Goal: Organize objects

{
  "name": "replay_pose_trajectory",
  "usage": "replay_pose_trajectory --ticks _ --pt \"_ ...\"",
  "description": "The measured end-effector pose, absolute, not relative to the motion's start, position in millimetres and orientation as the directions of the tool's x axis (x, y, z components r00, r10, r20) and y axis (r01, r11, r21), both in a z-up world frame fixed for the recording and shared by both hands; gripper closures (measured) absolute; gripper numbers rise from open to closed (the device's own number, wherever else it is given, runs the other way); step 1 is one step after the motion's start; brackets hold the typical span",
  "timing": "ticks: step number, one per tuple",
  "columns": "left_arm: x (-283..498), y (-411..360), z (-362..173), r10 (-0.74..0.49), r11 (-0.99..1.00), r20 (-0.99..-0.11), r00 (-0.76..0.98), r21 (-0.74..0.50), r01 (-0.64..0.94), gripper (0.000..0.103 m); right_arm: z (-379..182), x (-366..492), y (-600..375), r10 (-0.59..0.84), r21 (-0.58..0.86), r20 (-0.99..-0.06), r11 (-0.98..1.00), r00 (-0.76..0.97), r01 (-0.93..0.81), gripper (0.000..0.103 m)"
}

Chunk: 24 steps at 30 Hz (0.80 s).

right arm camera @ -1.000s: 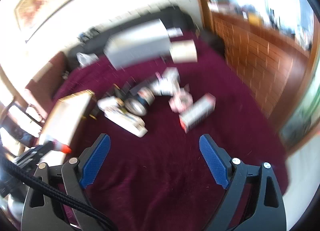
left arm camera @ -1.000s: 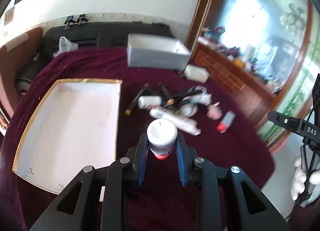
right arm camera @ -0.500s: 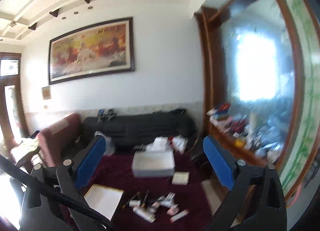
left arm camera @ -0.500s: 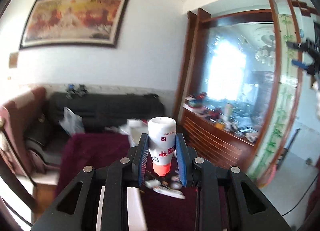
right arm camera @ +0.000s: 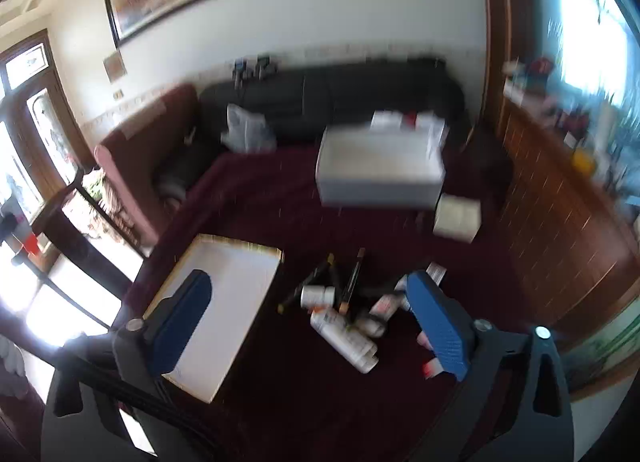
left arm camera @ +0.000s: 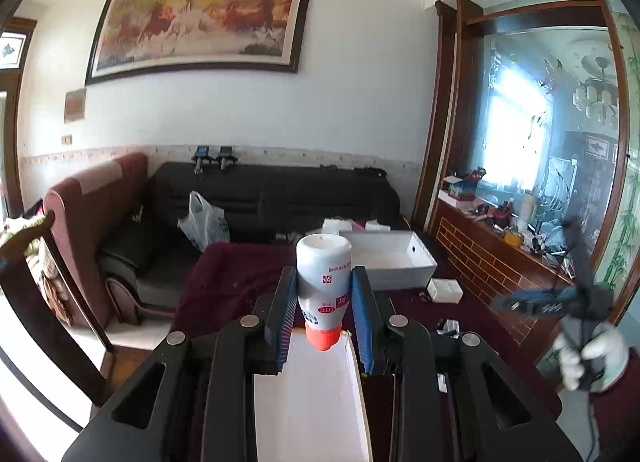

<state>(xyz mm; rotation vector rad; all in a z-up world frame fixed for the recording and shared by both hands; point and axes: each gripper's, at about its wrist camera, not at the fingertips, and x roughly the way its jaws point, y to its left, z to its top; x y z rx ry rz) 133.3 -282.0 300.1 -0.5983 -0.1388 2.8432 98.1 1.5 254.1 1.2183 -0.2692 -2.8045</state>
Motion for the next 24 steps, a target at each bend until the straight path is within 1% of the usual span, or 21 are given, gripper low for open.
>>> replay_pose_trajectory --ticks 1,2,3,4,7,9,11,14,17,21,24 --pt "128.1 -280.1 284.8 0.259 -0.965 -0.409 -0.875 -0.154 -0.214 0.080 208.2 86.4 10.2 -0.173 0.241 -0.760 -0.970 -0.626 -0.025 0.038" --pt "124.7 -279.1 266.3 0.268 -0.962 -0.432 -0.861 -0.164 -0.216 0.080 174.0 78.6 21.0 -0.201 0.283 -0.788 -0.958 -0.582 -0.052 0.045" --pt "119.3 -277.5 248.4 0.268 -0.962 -0.451 -0.851 -0.169 -0.213 0.080 129.1 68.0 31.3 -0.239 0.336 -0.812 -0.938 -0.532 -0.091 0.045" --pt "114.6 -276.4 232.2 0.261 -0.964 -0.468 -0.845 -0.165 -0.206 0.080 109.5 63.7 44.8 -0.241 0.347 -0.820 -0.931 -0.518 -0.116 0.045" --pt "97.0 -272.8 190.2 0.225 -0.974 -0.510 -0.830 -0.140 -0.178 0.080 75.5 67.2 68.4 -0.155 0.286 -0.838 -0.942 -0.524 -0.178 0.045" --pt "80.5 -274.9 160.4 0.195 -0.980 -0.552 -0.811 -0.134 -0.145 0.080 70.7 70.5 76.2 -0.176 0.319 -0.830 -0.928 -0.529 -0.192 0.045" --pt "68.4 -277.7 134.1 0.174 -0.984 -0.591 -0.788 -0.138 -0.114 0.080 76.8 74.7 73.1 -0.205 0.343 -0.819 -0.923 -0.536 -0.172 0.045" --pt "44.0 -281.3 97.8 0.128 -0.991 -0.621 -0.774 -0.114 -0.073 0.080 80.2 73.5 59.0 -0.164 0.280 -0.827 -0.950 -0.538 -0.141 0.045" --pt "24.2 -284.8 84.1 0.086 -0.995 -0.629 -0.772 -0.094 -0.034 0.080 77.2 61.5 46.6 -0.157 0.268 -0.830 -0.954 -0.535 -0.136 0.045" --pt "-1.8 -293.0 67.8 0.000 -0.998 -0.628 -0.778 -0.048 0.038 0.080 64.4 47.7 37.4 -0.199 0.306 -0.832 -0.943 -0.518 -0.129 0.045" --pt "-11.0 -301.8 58.1 -0.005 -0.996 -0.667 -0.745 -0.061 0.061 0.080 60.6 39.1 25.6 -0.234 0.330 -0.828 -0.938 -0.510 -0.105 0.045"
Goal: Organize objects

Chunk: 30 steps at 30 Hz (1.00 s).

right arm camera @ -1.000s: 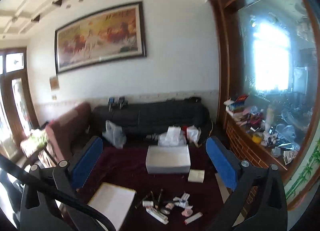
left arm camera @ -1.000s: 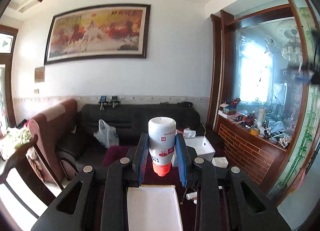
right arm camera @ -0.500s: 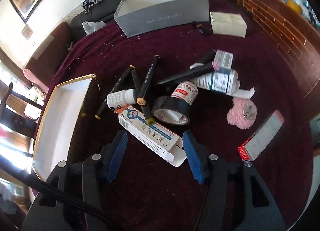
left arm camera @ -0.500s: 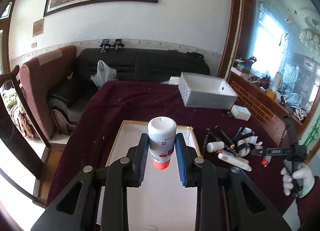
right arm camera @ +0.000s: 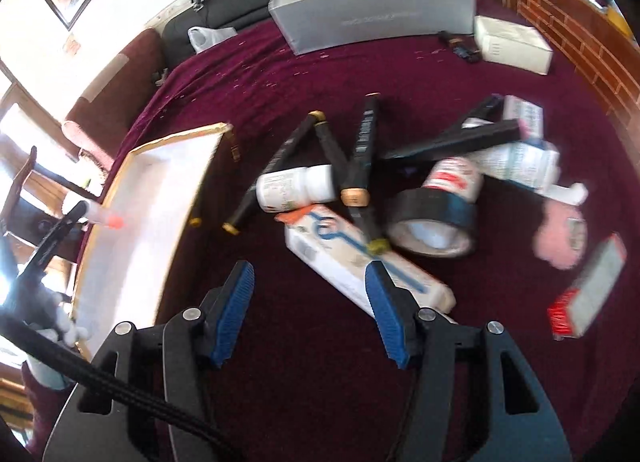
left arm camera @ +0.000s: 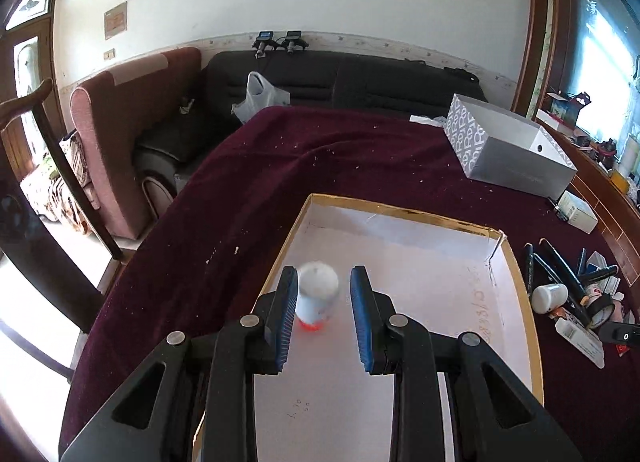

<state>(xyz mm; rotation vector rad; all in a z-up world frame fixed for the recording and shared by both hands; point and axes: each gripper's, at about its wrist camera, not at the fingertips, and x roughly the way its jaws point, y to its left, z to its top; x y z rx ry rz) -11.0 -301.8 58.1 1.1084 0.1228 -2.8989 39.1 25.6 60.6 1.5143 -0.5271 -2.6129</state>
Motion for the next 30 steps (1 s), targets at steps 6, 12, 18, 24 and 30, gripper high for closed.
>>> replay_pose_trajectory --ticks 6,12,18,24,30 --pt "-17.5 -299.2 27.0 -0.063 -0.998 -0.776 -0.627 0.035 0.057 0.080 63.5 12.7 -1.3 -0.271 0.350 -0.818 -0.934 -0.508 -0.065 0.045" --pt "0.4 -312.1 24.3 -0.058 -0.998 -0.802 -0.595 0.031 0.056 0.080 69.7 -1.2 -19.1 -0.292 0.358 -0.810 -0.933 -0.509 -0.034 0.045" --pt "4.3 -308.3 17.1 -0.089 -0.995 -0.821 -0.564 0.048 0.088 0.080 68.0 -25.2 -22.8 -0.261 0.335 -0.825 -0.940 -0.500 -0.062 0.045" --pt "11.4 -313.6 16.5 -0.083 -0.989 -0.829 -0.553 0.001 0.146 0.080 52.5 -73.3 -13.5 -0.216 0.297 -0.863 -0.948 -0.457 -0.114 0.045" --pt "8.8 -320.5 10.8 -0.068 -0.977 -0.859 -0.507 -0.045 0.207 0.080 28.6 -101.5 -19.1 -0.185 0.266 -0.897 -0.951 -0.400 -0.156 0.055"
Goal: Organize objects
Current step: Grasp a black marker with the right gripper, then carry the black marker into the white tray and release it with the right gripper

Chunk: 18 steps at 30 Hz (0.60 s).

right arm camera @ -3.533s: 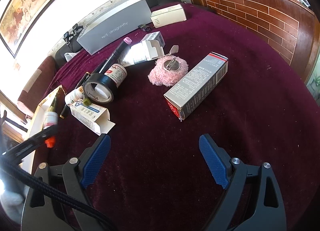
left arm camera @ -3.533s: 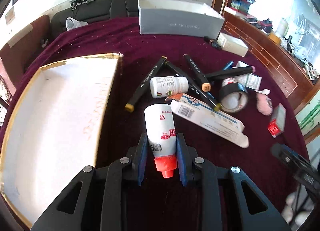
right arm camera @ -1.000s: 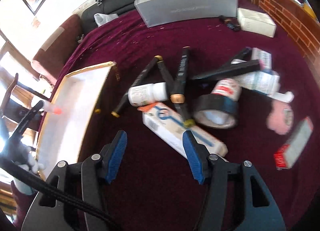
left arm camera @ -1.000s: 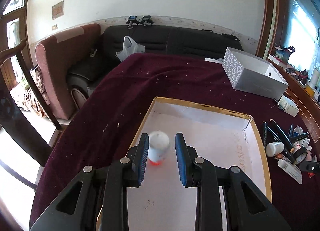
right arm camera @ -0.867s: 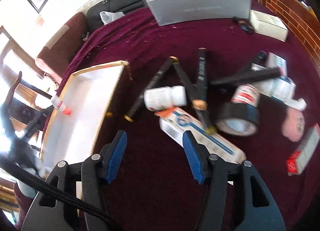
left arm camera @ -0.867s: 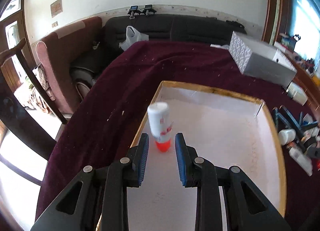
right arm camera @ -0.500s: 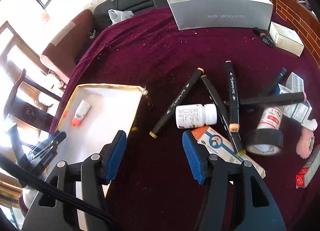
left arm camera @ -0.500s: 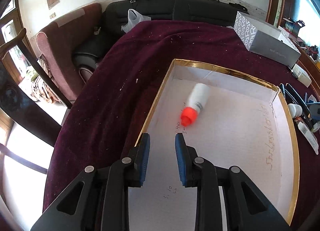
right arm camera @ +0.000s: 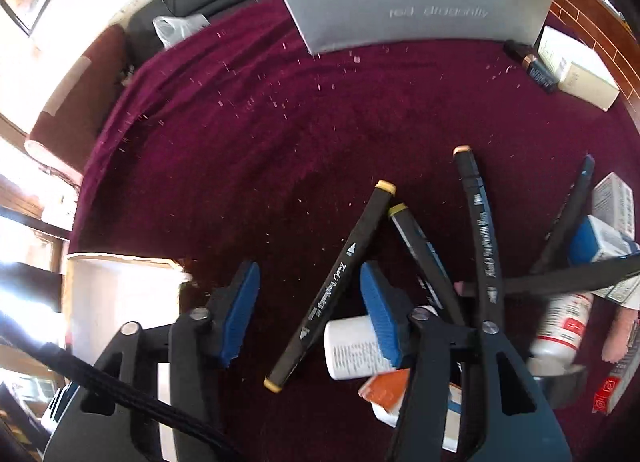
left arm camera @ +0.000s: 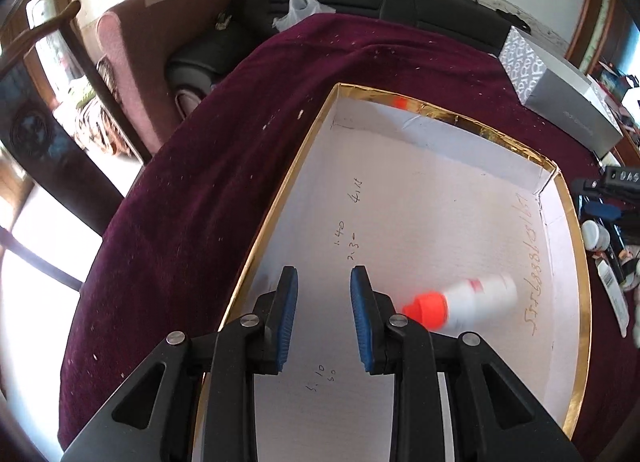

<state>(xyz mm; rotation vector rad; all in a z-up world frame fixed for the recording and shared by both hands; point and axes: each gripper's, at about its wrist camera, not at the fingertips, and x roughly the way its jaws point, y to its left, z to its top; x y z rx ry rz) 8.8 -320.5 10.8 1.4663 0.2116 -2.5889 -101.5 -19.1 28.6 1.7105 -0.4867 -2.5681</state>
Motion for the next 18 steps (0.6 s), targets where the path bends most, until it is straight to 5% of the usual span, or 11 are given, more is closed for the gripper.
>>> replay_pose_trajectory --ticks 3,7,18 --pt "10.5 -317.8 10.8 -0.045 -0.978 -0.852 -0.521 -0.068 0.196 0.076 16.1 -106.1 -27.5 -0.126 0.197 -0.922 -0.967 -0.366 -0.163 0.060" --pt "11.3 -320.7 11.6 -0.023 -0.977 -0.851 -0.524 -0.091 0.190 0.075 15.2 -107.8 -35.4 -0.048 0.115 -0.915 -0.983 -0.401 -0.145 0.090" --pt "17.1 -342.7 22.2 0.092 -0.951 -0.837 -0.539 -0.234 0.202 0.075 46.6 -77.0 -11.5 -0.180 0.281 -0.846 -0.951 -0.502 -0.133 0.090"
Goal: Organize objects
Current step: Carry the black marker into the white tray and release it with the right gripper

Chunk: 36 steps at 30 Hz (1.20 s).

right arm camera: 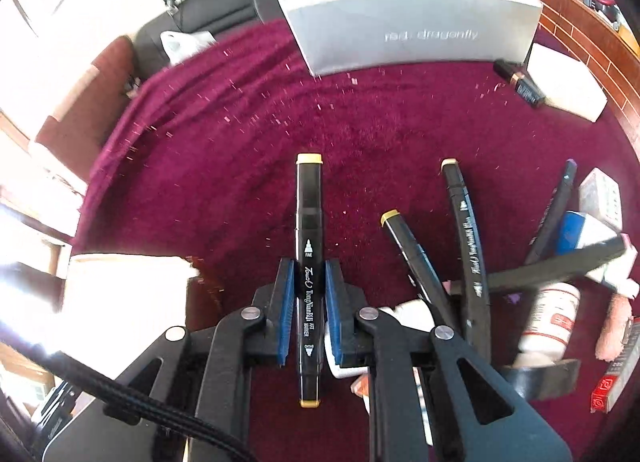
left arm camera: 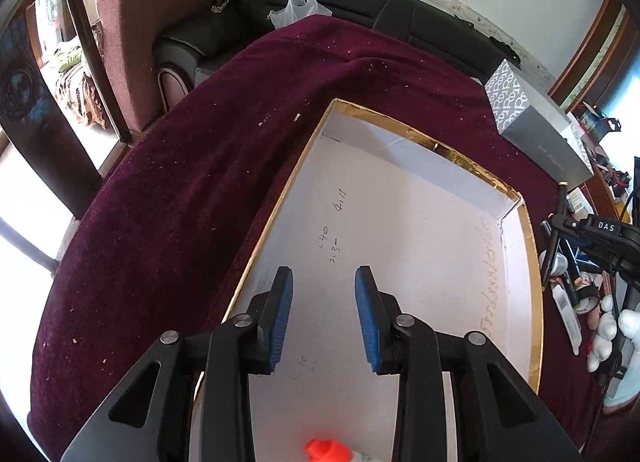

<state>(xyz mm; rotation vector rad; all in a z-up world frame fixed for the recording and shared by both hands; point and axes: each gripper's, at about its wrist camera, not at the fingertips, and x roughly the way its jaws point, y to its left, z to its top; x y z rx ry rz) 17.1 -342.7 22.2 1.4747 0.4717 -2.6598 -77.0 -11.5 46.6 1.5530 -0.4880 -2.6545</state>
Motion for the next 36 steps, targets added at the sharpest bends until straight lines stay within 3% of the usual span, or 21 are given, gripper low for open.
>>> replay_pose_trajectory --ticks 8,15,24,36 --pt "39.7 -352.6 33.9 0.097 -0.953 -0.826 -0.556 -0.239 0.189 0.075 95.8 -39.2 -20.1 -0.167 0.298 -0.734 -0.950 -0.658 -0.091 0.090" --pt "49.6 -356.7 31.4 0.109 -0.946 -0.819 -0.564 -0.260 0.195 0.075 136.9 -3.0 -48.5 -0.273 0.319 -0.680 -0.946 -0.680 0.061 0.090" --pt "64.1 -350.0 37.9 0.126 -0.950 -0.792 -0.597 -0.270 0.158 0.075 113.9 19.0 -114.5 -0.457 0.386 -0.743 -0.890 -0.489 0.245 0.090" --pt "80.7 -353.1 40.1 0.145 -0.949 -0.767 -0.625 -0.286 0.131 0.075 62.9 -41.4 -147.0 -0.394 0.357 -0.816 -0.919 -0.422 0.167 0.090"
